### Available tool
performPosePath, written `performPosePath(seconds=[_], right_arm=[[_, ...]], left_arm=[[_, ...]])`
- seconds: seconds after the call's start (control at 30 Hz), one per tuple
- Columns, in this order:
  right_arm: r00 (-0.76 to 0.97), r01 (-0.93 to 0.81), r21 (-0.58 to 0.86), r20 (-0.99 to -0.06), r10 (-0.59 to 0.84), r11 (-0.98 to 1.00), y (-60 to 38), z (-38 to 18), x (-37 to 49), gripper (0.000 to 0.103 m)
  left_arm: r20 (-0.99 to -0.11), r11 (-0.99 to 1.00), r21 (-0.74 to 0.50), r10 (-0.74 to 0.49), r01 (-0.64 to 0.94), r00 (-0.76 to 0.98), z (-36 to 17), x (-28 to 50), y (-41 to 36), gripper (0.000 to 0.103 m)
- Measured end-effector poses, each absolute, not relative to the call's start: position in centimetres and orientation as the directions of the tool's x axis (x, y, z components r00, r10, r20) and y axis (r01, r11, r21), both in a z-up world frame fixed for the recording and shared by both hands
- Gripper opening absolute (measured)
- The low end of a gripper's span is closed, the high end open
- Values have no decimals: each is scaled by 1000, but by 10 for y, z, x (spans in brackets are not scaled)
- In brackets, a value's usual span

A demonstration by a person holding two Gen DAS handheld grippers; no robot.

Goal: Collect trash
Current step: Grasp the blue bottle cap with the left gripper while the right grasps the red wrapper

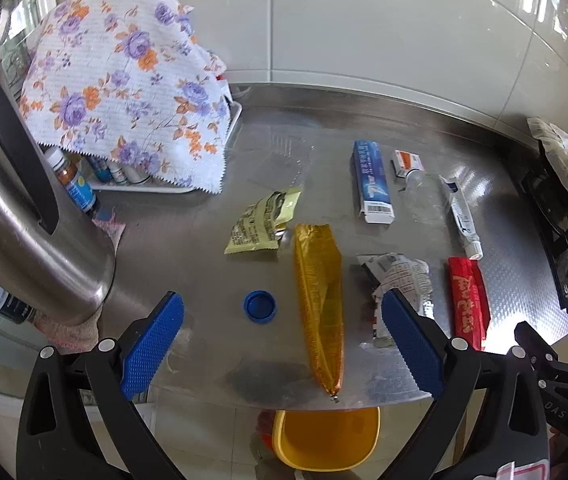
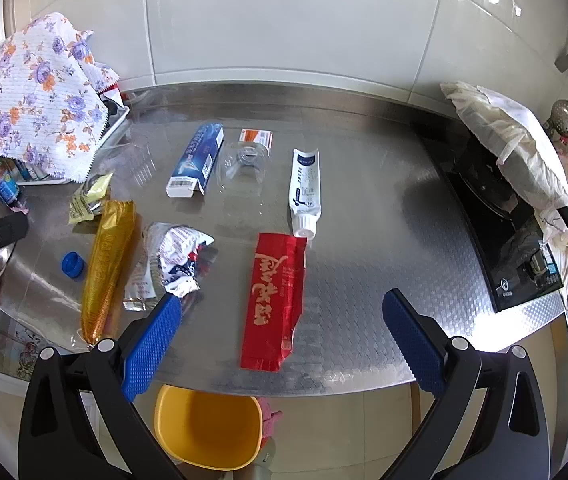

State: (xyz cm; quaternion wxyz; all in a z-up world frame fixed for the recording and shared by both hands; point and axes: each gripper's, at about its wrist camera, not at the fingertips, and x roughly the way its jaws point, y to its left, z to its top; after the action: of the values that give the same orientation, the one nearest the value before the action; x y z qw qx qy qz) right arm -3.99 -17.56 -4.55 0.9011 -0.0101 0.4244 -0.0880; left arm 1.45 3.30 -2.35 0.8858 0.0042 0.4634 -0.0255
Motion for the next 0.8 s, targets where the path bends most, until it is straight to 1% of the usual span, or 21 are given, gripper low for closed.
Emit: performPosePath(seconds=[0.37, 0.67, 0.8], right_arm=[[597, 178, -79, -784, -171, 981, -189, -65, -37, 100], [583, 184, -20, -803, -125, 983, -214, -91, -25, 100], [578, 178, -16, -807, -118, 984, -218, -100, -19, 100]], left_arm=[[-849, 999, -13, -32, 40, 528, -43, 19, 46, 99], [-887, 992, -59, -104, 114, 449, -88, 24, 29, 98], [-898, 993, -42, -87, 112, 432, -109, 27, 25, 92]])
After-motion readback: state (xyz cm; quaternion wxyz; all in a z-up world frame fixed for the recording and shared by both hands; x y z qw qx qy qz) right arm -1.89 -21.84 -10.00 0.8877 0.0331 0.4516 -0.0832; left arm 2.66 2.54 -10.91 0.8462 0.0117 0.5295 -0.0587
